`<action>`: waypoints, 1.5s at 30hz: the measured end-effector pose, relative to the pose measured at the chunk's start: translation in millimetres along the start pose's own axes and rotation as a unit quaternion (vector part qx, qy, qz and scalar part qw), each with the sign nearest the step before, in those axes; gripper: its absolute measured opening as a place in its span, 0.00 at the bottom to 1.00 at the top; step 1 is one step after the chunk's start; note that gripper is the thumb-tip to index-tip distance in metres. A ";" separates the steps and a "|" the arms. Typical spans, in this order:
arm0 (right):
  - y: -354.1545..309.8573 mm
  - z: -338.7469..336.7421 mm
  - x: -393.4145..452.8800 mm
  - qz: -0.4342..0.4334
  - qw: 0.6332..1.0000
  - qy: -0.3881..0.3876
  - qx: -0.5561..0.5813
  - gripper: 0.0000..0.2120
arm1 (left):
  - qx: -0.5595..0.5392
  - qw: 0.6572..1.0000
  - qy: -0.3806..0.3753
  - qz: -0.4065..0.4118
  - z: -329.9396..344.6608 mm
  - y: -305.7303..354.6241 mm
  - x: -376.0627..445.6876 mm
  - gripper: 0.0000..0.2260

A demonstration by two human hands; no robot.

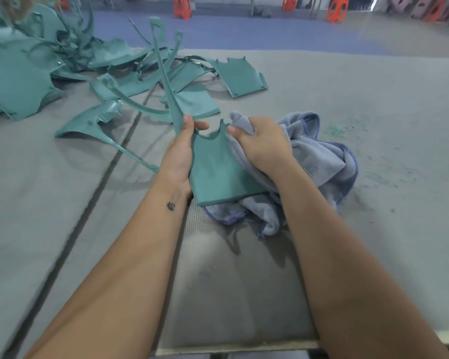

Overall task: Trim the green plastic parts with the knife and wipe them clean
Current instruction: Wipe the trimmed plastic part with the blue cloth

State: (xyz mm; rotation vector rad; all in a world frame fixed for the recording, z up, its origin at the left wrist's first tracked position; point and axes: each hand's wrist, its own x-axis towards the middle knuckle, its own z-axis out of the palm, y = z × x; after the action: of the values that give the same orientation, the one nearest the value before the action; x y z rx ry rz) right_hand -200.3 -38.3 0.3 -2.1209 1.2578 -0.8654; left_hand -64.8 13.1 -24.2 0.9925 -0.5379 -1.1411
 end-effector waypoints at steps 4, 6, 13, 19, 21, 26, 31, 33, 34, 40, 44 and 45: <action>6.7 -9.5 -1.9 0.078 0.982 0.068 0.155 0.16 | -0.003 1.000 -0.012 0.021 0.0 1.6 2.1 0.22; 11.2 -22.2 -0.9 0.171 0.914 0.116 0.350 0.14 | -0.016 1.000 -0.008 0.023 -0.7 2.0 3.5 0.23; 1.8 -6.0 -7.3 0.009 0.988 -0.022 0.153 0.17 | 0.068 0.995 0.007 0.070 0.2 1.4 0.7 0.19; 1.8 -2.7 -0.2 -0.025 0.997 -0.065 0.045 0.09 | 0.082 0.995 0.014 0.061 -0.2 1.4 -2.5 0.18; 0.4 -1.8 -1.3 -0.032 0.999 -0.039 0.018 0.17 | 0.078 0.995 0.011 0.053 0.2 0.9 -2.3 0.18; 4.3 -9.4 -2.6 -0.006 0.994 -0.102 0.044 0.08 | 0.076 0.995 0.023 0.056 -2.9 1.4 0.2 0.19; 6.2 -14.6 -3.2 0.000 0.984 -0.172 0.039 0.24 | 0.072 0.995 0.033 0.060 -4.0 1.3 0.0 0.22; 4.1 -12.8 -0.8 -0.012 0.990 -0.123 0.072 0.06 | 0.070 0.996 0.018 0.053 -3.9 0.9 0.2 0.22; 4.4 -11.9 0.2 -0.014 0.993 -0.098 0.071 0.08 | 0.073 0.996 0.014 0.050 -4.1 1.0 0.1 0.22; 7.8 -16.7 -4.4 -0.008 0.983 -0.181 -0.001 0.16 | 0.086 0.994 0.027 0.057 -4.7 3.4 1.3 0.20; 6.9 -13.9 -6.0 -0.018 0.989 -0.138 0.052 0.08 | 0.093 0.994 0.023 0.047 -5.9 3.2 0.4 0.18; 5.4 -11.2 -4.5 -0.020 0.994 -0.097 0.048 0.07 | 0.095 0.994 0.021 0.044 -5.8 3.2 0.3 0.18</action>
State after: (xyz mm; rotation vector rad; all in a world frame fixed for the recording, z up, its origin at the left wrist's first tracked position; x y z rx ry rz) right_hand -213.4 -37.9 2.7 -2.1027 1.0569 -0.7031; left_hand -58.5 15.2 -24.3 1.1420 -0.6588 -1.0024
